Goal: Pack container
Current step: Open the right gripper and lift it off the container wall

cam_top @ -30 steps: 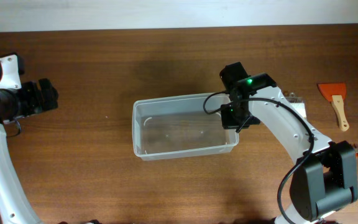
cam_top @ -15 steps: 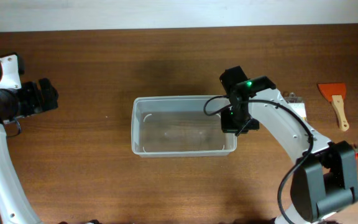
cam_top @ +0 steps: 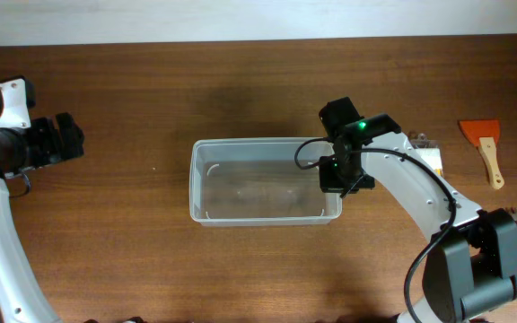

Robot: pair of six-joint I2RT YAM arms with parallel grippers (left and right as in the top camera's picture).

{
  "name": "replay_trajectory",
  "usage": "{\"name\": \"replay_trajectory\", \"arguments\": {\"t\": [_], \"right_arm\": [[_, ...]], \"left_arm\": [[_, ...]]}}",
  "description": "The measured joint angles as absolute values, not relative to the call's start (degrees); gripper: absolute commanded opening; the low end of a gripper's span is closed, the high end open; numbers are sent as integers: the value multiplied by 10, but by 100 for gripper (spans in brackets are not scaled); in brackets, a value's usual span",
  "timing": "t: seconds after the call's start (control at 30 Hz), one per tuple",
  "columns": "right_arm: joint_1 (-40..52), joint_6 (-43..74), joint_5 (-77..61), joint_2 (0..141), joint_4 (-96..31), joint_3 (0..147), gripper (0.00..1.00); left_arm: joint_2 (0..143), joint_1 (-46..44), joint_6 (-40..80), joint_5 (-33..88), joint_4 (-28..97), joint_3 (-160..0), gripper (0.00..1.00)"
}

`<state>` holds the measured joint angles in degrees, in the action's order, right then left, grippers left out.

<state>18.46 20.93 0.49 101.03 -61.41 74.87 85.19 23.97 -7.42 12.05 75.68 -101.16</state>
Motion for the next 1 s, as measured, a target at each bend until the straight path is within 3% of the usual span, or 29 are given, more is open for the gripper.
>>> {"name": "replay_trajectory", "arguments": {"t": [0.2,0.5,0.87,1.0], "right_arm": [[185,208,4,1010,-611,748,6],[185,184,1,1029,-596,730,22],[185,164,1,1032,-595,729,22],[185,154,1,1032,-597,735,29]], "left_arm": [[852,240,-74,121,757,-1012,99],[852,240,-74,121,757,-1012,99],[852,240,-74,121,757,-1012,99],[852,240,-74,121,757,-1012,99]]}}
